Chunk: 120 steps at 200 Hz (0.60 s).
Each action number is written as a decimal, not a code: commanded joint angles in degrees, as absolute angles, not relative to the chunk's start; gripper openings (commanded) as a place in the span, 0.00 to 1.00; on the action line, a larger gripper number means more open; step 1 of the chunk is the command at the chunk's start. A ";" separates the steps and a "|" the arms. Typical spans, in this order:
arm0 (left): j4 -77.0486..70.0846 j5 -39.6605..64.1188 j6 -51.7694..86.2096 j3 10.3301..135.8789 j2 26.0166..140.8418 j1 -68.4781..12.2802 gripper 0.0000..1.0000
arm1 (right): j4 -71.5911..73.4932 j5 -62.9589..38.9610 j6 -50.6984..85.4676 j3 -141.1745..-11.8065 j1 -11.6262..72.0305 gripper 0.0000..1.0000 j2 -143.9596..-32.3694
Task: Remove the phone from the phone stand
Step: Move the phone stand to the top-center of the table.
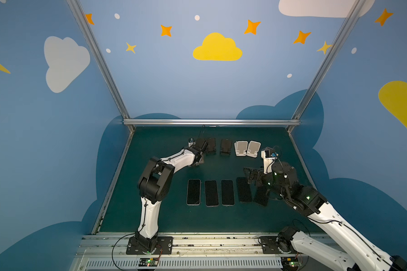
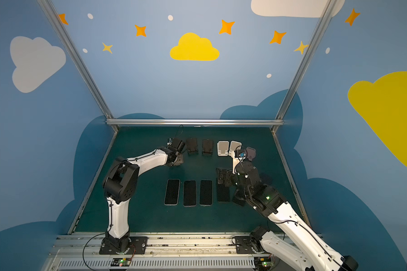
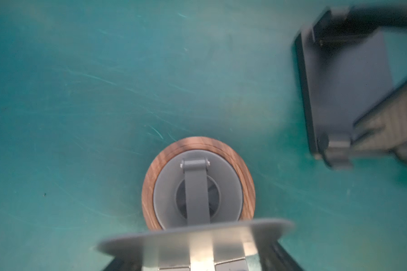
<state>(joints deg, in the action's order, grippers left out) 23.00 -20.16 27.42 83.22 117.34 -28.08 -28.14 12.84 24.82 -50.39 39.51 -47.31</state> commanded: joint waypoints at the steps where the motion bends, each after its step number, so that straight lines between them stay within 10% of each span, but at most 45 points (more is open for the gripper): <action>1: 21.47 -20.45 26.11 83.61 117.18 -27.44 0.64 | -28.12 12.81 24.75 -50.01 39.37 0.94 -46.54; 120: 15.28 -17.01 20.84 94.07 124.73 -24.83 0.69 | -28.14 15.28 23.71 -48.27 38.54 0.94 -46.91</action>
<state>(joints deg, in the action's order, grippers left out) 16.10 -18.00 22.28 90.98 123.22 -25.61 -28.14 13.76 24.51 -48.97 39.20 -47.72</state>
